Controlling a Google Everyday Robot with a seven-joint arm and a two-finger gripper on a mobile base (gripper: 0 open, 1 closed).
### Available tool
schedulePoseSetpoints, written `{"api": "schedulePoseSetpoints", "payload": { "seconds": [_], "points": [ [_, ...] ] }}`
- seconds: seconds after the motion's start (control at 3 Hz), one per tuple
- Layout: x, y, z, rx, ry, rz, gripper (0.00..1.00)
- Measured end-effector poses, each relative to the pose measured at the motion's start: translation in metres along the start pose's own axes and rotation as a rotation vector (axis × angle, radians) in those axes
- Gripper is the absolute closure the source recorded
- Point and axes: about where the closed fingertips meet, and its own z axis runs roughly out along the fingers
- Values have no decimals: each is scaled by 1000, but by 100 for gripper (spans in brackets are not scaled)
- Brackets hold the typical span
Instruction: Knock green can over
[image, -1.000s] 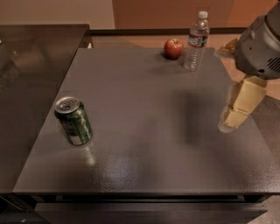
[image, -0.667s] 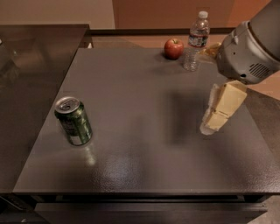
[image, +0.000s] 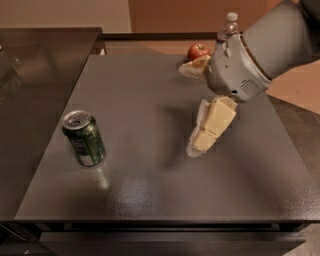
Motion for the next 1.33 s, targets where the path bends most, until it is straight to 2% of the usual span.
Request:
{"api": "schedulePoseSetpoints", "payload": {
  "seconds": [0.67, 1.33],
  "points": [
    [-51, 0, 67, -10, -111, -4, 0],
    [-91, 5, 126, -57, -182, -16, 0]
  ]
}}
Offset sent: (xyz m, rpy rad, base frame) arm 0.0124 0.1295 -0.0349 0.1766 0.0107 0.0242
